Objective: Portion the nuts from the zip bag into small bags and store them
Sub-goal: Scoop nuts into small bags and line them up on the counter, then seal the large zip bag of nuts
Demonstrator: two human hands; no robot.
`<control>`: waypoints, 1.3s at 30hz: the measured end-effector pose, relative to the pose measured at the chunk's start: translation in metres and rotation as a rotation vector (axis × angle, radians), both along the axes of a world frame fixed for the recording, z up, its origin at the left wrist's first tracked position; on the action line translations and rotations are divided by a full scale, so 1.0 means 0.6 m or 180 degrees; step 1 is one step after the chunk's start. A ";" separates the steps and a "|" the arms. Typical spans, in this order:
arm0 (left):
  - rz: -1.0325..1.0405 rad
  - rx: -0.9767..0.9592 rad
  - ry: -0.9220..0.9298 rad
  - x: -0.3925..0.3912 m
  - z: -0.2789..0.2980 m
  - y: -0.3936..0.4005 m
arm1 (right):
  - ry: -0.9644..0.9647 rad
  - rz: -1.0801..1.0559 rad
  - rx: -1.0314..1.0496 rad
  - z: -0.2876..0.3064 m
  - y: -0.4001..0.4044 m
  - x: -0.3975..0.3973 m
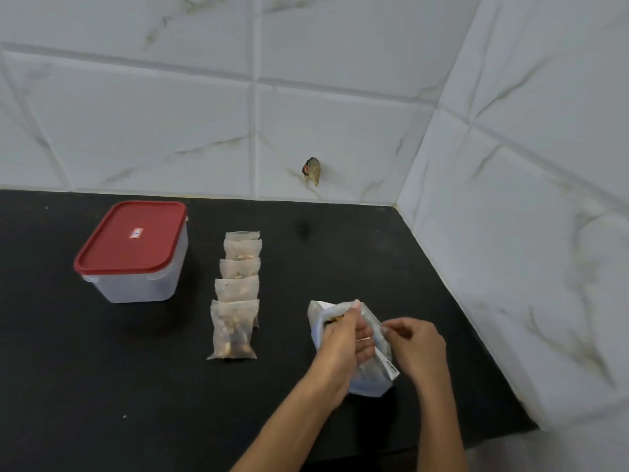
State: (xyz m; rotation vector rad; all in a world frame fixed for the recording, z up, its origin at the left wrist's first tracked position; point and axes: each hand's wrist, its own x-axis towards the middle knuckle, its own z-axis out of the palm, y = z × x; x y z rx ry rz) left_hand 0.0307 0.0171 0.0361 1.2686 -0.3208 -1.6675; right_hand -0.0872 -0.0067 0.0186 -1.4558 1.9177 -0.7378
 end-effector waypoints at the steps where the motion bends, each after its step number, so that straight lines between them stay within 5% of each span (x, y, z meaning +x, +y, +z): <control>1: 0.0103 0.0098 0.0017 -0.012 -0.005 0.000 | 0.0033 0.0054 0.0063 -0.008 0.001 -0.006; 16: 0.0400 0.0430 0.0185 -0.047 -0.003 0.006 | 0.0635 0.0379 0.0294 -0.045 0.006 -0.017; 29: 0.0324 0.0413 -0.0231 -0.066 0.011 0.002 | -0.0386 0.0453 0.0398 -0.052 0.001 -0.036; 39: -0.0330 -0.0213 -0.0142 -0.118 0.021 0.000 | -0.1409 -0.0347 -0.0077 -0.028 0.004 -0.103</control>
